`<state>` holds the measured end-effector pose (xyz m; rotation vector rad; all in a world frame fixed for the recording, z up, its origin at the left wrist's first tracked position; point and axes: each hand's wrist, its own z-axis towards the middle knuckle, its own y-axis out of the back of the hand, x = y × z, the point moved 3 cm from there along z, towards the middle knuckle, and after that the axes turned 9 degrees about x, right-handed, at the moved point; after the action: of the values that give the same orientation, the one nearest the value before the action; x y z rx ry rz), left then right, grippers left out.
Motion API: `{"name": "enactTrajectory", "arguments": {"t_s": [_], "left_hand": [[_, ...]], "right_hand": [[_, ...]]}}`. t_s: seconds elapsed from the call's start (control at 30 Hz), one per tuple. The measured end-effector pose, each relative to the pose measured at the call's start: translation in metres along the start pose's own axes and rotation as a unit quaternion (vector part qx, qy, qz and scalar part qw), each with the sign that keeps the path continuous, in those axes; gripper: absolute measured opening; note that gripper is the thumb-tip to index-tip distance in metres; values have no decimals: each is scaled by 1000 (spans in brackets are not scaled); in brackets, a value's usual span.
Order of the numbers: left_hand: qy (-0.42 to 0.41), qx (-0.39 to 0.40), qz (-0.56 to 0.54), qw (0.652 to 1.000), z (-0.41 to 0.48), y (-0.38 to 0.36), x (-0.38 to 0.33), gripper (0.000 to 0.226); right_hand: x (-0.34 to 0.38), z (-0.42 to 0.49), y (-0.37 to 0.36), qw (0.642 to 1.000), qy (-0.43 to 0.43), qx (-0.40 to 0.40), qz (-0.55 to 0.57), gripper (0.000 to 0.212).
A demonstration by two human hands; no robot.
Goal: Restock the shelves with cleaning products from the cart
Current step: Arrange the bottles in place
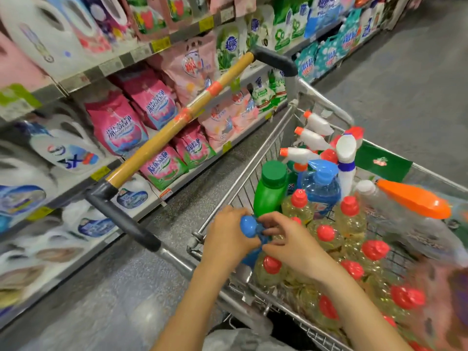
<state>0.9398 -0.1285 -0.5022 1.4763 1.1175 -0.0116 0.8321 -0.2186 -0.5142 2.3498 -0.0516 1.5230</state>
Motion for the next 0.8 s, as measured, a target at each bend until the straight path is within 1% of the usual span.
{"name": "enactTrajectory", "arguments": {"t_s": [0.1,0.17,0.2,0.3,0.37,0.43,0.47,0.57,0.6,0.63,0.7,0.73,0.8], "left_hand": [[6,-21,7,1000,-1,18,-2,34],[-8,-24,13,1000,-1,34,-10,32],[-19,-23,15,999,-1,42,-15,30],[-51,-18,30,998,-6,66,-35,25],[-64,-17,33,997,-11,81,-45,26],[-79,-11,26,996,-16,98,-53,29],[-88,-1,21,996,-17,107,-58,29],[-114,37,23,993,-13,129,-74,25],[-124,52,25,991,-11,134,-78,24],[-137,67,27,988,-8,138,-80,24],[-161,89,22,983,-1,142,-80,28],[-174,89,11,981,3,143,-78,34],[-200,64,6,978,10,143,-70,55]], "right_hand": [[-1,-3,3,998,29,-9,48,48],[3,-4,6,995,46,-26,87,50],[5,-4,8,995,53,-28,84,53],[9,-4,8,996,80,-8,37,72],[14,-2,12,994,106,4,-26,84],[22,3,19,989,128,12,-79,93],[26,8,21,988,134,23,-73,95],[37,23,20,978,178,92,53,93],[39,27,18,972,191,98,94,90],[40,30,16,968,199,87,126,86],[41,33,14,962,212,34,168,78],[41,34,13,959,217,2,182,75],[42,34,14,953,219,-63,198,73]]}}
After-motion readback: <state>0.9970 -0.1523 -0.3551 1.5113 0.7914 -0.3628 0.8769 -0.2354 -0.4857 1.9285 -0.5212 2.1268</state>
